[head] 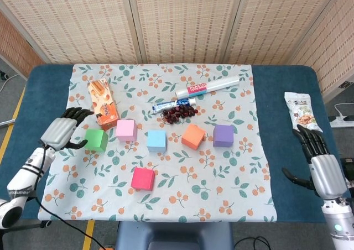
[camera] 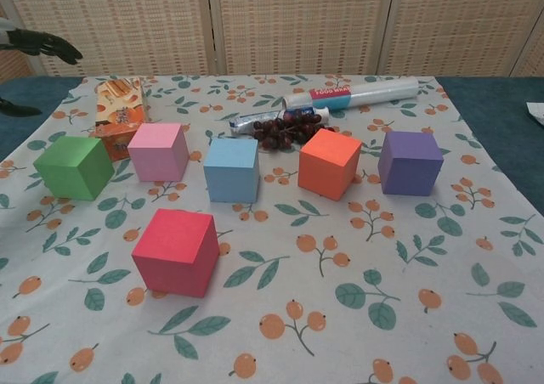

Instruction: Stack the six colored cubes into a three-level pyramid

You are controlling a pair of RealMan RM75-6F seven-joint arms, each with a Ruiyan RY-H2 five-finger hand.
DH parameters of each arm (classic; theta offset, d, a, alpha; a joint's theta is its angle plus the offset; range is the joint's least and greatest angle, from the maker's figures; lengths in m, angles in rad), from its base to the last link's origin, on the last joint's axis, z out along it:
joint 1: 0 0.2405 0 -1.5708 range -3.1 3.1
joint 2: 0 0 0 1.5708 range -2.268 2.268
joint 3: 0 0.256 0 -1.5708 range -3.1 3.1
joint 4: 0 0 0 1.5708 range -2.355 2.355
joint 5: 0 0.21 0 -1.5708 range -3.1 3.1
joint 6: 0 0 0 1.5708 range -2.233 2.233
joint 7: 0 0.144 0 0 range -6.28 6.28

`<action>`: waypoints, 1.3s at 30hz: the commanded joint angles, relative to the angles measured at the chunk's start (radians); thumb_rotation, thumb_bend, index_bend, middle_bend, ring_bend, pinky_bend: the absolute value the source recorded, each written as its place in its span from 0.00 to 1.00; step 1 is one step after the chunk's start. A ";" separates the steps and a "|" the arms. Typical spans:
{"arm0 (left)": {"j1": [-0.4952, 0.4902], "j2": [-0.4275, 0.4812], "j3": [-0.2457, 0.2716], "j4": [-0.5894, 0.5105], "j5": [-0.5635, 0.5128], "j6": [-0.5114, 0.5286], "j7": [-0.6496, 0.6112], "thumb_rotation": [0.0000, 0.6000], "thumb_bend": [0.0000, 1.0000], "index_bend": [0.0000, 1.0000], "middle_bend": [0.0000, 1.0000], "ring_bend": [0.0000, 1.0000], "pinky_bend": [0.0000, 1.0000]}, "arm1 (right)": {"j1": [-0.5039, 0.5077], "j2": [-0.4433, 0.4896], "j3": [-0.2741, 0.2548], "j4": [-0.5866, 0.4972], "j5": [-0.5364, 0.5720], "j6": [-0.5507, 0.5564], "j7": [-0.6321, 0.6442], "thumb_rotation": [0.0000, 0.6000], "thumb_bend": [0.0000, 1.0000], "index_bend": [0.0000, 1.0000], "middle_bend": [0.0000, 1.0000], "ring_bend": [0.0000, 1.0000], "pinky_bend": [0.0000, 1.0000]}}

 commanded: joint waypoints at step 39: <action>-0.288 -0.394 0.065 0.291 -0.443 -0.095 0.329 1.00 0.31 0.18 0.23 0.18 0.09 | -0.003 -0.006 -0.010 0.055 0.037 -0.017 0.057 1.00 0.12 0.00 0.00 0.00 0.00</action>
